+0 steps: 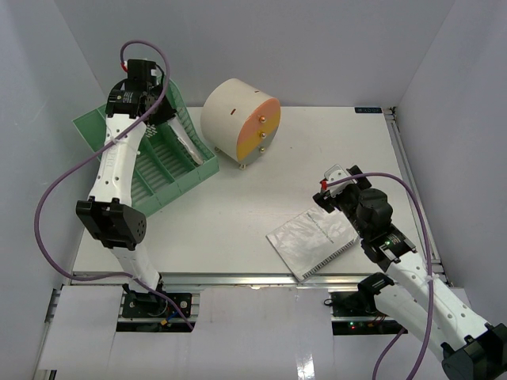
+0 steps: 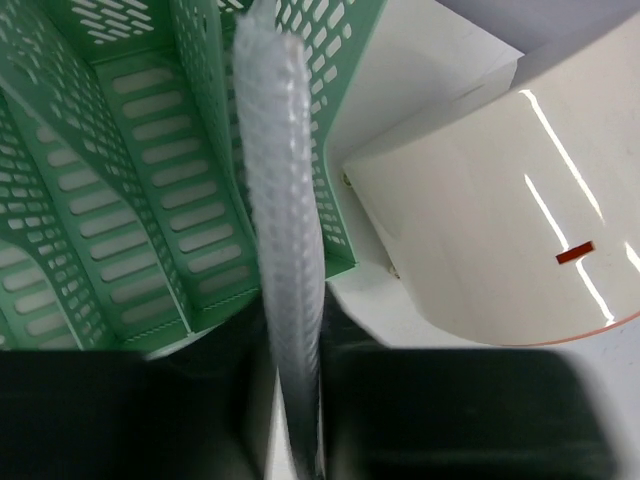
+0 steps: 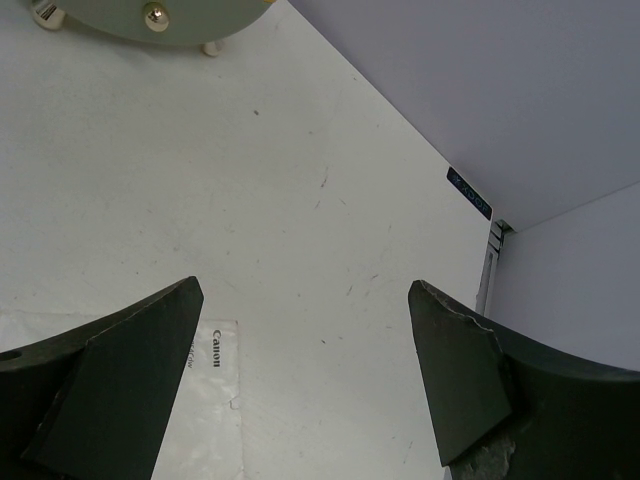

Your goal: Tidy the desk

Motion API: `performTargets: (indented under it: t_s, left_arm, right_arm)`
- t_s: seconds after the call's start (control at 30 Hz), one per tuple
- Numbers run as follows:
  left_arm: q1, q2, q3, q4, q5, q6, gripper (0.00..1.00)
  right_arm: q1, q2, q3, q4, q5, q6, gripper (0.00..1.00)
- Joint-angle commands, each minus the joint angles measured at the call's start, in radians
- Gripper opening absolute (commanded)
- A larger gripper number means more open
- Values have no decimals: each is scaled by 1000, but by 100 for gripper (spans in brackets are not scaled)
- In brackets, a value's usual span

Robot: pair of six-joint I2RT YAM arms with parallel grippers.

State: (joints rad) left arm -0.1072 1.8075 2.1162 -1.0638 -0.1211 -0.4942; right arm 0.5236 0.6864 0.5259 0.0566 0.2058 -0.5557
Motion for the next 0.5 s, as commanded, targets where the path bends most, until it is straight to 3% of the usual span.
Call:
performTargets:
  t_s: [0.0,0.13,0.37,0.47]
  left_arm:
    - [14,3,94,47,16,-5,47]
    - [18,37,153,54,9,-14,73]
    - [18,27,189,100,-5,-16,77]
    - [18,8,175,111,11,-12,74]
  right_arm:
    - [1,-13,-3,58,12,8,90]
    - [-1,-9,-3,59,12,7,90]
    - [-4,3,-6,58,7,6,90]
    - [-8,10,-7,58,5,6,90]
